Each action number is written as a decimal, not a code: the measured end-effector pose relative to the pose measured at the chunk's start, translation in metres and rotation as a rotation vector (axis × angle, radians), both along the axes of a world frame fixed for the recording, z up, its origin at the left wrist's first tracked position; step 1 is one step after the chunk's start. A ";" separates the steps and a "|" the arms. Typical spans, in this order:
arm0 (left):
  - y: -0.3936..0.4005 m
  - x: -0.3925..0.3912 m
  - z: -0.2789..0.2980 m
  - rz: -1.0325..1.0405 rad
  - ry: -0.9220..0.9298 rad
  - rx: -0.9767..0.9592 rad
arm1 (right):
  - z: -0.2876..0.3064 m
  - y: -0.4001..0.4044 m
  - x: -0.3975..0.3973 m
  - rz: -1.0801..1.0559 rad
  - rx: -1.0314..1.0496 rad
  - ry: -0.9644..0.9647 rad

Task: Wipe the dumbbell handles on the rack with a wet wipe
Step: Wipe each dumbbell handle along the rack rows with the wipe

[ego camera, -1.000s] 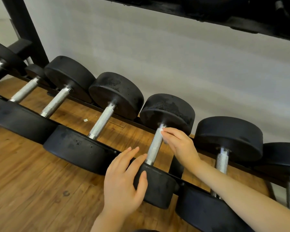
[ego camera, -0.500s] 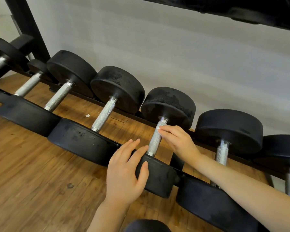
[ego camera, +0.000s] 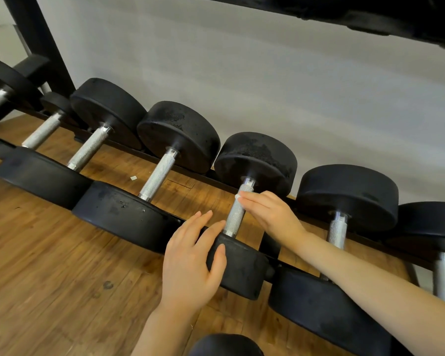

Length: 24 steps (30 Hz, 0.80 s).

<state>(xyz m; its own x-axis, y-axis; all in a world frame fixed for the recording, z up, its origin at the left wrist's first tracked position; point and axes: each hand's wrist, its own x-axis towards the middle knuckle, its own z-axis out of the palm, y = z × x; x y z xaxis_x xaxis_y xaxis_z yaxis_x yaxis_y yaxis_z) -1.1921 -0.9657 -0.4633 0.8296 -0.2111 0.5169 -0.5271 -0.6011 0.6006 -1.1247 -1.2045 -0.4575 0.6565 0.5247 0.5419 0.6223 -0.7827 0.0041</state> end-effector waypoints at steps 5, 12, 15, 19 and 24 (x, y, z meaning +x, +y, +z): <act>0.000 0.001 0.001 -0.005 -0.001 0.004 | -0.003 0.002 -0.006 0.056 -0.016 0.037; 0.002 0.001 -0.001 -0.017 0.000 -0.001 | -0.003 0.002 -0.005 0.010 0.083 0.056; 0.001 0.001 -0.001 -0.017 -0.006 0.000 | -0.005 0.006 -0.008 0.072 0.027 0.084; 0.000 0.001 -0.001 -0.009 -0.005 -0.010 | -0.005 0.008 -0.010 0.118 -0.023 0.116; 0.000 0.002 -0.002 -0.014 -0.024 -0.012 | 0.001 0.006 -0.003 0.023 0.009 0.058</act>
